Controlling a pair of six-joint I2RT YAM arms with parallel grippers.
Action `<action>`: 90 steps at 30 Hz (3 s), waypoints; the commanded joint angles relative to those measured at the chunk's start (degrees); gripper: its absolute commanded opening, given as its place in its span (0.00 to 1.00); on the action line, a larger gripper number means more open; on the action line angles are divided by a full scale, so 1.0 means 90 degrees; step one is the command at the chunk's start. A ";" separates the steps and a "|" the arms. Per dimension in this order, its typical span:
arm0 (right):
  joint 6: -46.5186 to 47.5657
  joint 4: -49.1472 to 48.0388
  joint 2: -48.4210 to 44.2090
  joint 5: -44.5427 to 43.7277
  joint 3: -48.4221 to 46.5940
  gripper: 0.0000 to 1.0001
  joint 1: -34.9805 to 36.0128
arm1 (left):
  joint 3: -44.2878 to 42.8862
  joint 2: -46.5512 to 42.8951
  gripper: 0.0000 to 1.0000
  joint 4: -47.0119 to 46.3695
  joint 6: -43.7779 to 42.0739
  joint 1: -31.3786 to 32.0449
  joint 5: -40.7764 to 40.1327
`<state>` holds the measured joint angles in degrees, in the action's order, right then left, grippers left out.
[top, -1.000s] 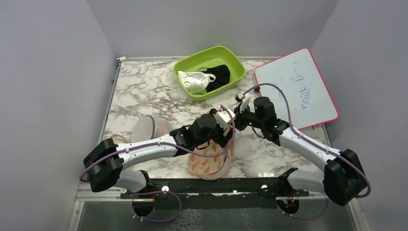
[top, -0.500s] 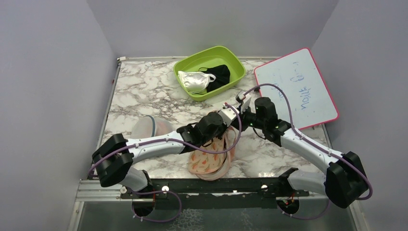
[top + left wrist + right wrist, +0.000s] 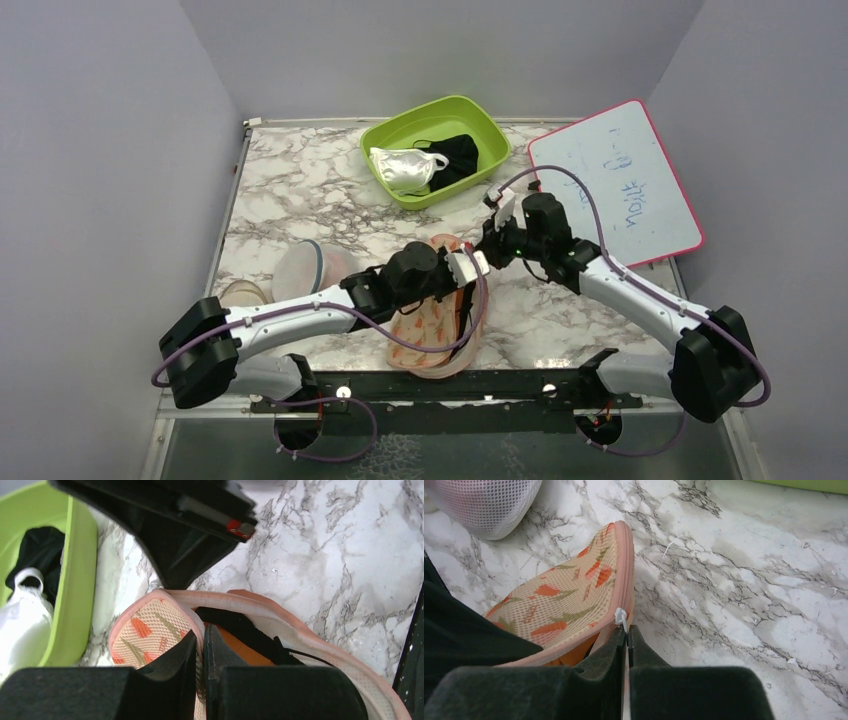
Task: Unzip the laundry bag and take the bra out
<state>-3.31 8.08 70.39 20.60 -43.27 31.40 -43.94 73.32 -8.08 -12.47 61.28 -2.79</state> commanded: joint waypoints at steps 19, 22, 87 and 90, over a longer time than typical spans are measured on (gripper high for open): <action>-0.1032 -0.1772 0.0745 -0.1123 0.0191 0.01 -0.0683 | -0.0383 0.1101 0.00 -0.0284 -0.0716 0.0121 0.0605; -0.0995 -0.1603 0.0270 -0.0977 0.0567 0.01 -0.0687 | -0.0281 0.1005 0.00 -0.0212 -0.0852 0.0116 0.0851; -0.0387 -0.1853 0.0894 0.0201 0.0672 0.01 -0.0695 | -0.0095 0.0428 0.00 -0.1102 0.0824 0.0320 0.1002; -0.0364 -0.2258 0.0898 0.0513 0.0832 0.01 -0.0696 | -0.0139 0.0499 0.00 -0.1213 0.0899 0.0317 0.1059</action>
<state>-8.05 -5.65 79.22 22.39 -37.21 25.47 -43.53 77.30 -13.45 -6.50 63.13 2.09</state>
